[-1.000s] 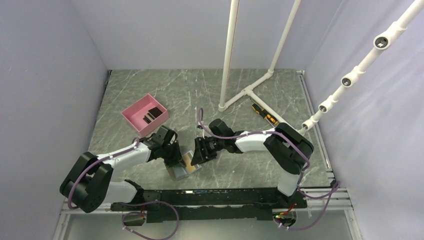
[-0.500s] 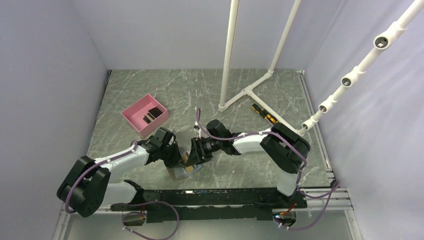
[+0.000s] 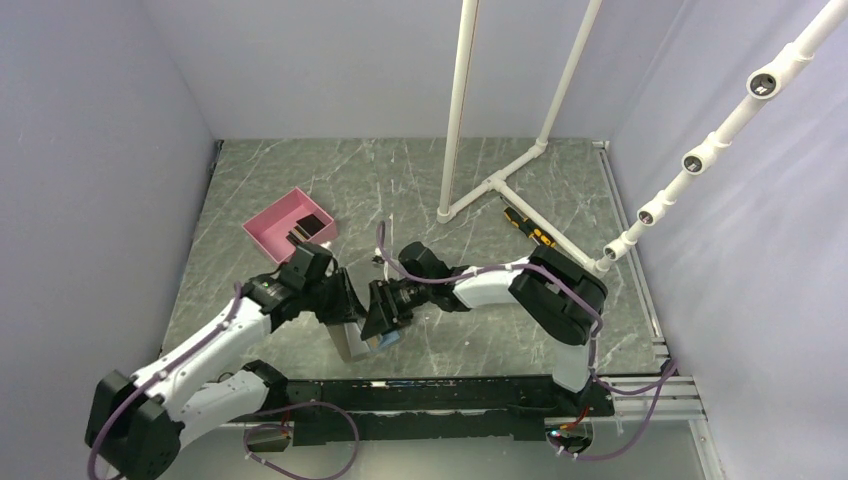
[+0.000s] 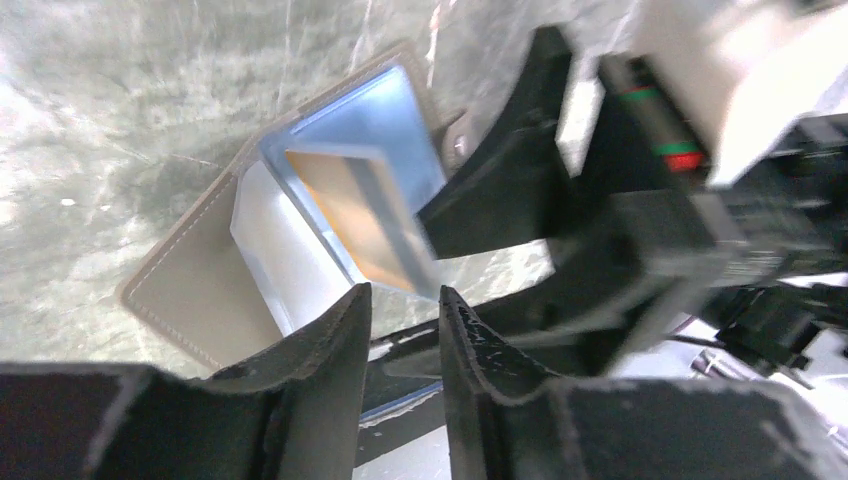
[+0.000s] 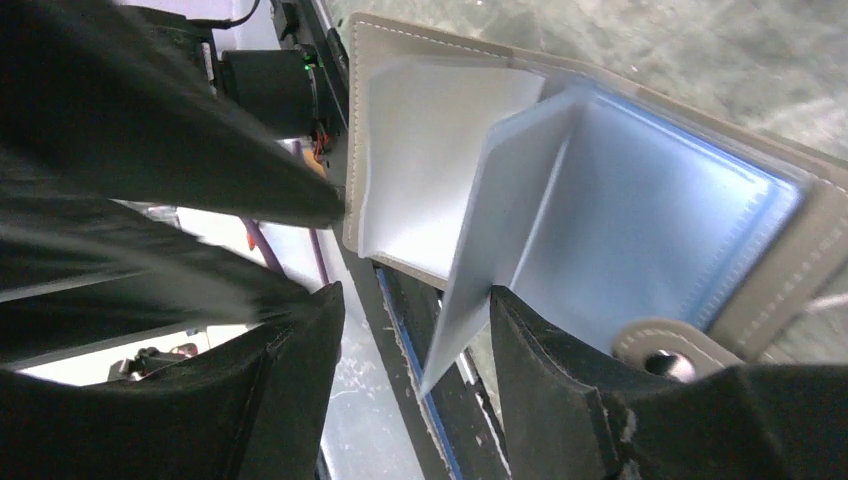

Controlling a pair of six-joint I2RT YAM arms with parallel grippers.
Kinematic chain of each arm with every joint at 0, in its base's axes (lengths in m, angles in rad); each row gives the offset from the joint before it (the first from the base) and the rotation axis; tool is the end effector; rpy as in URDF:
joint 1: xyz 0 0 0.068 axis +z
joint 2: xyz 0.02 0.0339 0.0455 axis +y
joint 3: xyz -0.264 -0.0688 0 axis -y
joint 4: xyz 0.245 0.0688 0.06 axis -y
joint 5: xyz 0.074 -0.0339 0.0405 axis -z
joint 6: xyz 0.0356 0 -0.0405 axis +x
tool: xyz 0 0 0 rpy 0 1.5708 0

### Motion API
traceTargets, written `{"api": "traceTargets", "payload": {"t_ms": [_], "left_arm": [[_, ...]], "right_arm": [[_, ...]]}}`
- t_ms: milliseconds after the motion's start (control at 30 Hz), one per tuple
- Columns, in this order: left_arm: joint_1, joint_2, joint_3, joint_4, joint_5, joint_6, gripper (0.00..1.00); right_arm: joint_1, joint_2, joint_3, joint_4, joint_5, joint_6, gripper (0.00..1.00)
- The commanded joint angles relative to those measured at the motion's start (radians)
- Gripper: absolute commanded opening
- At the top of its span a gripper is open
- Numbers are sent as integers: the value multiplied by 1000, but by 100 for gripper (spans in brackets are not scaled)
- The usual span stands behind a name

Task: Put the credit cards into the card holder
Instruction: Insert the credit card into the card holder.

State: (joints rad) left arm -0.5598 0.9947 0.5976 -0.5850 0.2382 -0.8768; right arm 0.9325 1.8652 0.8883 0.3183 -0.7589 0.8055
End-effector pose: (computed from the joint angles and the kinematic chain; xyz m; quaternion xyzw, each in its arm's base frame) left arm 0.1528 -0.1057 0.2052 -0.1159 0.9437 -0.2752 0.1421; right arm 0.1962 0.3056 0.1356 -0.2157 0.8219 0.5271 0.0102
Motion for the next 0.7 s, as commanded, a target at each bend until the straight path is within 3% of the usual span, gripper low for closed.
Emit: {"api": "traceTargets", "payload": {"t_ms": [0,167,300,433,667], "left_arm": [[-2,-94,141,-203,-74,17,38],[0,-162,295,-399,-178,37,43],[0,-176,406,-485,-236,63,50],[0,-162,465,-501,-236,85,53],[0,-179,433,-440,-202,69,55]], "right_arm": [[38,5,89,-48,40,-60,59],[101,43,190,-139,121,-104,60],[123,155,229,-68,78,-63,61],[119,124,241,-121,130,-117,62],[120,35,206,-218,174,-177,62]]}}
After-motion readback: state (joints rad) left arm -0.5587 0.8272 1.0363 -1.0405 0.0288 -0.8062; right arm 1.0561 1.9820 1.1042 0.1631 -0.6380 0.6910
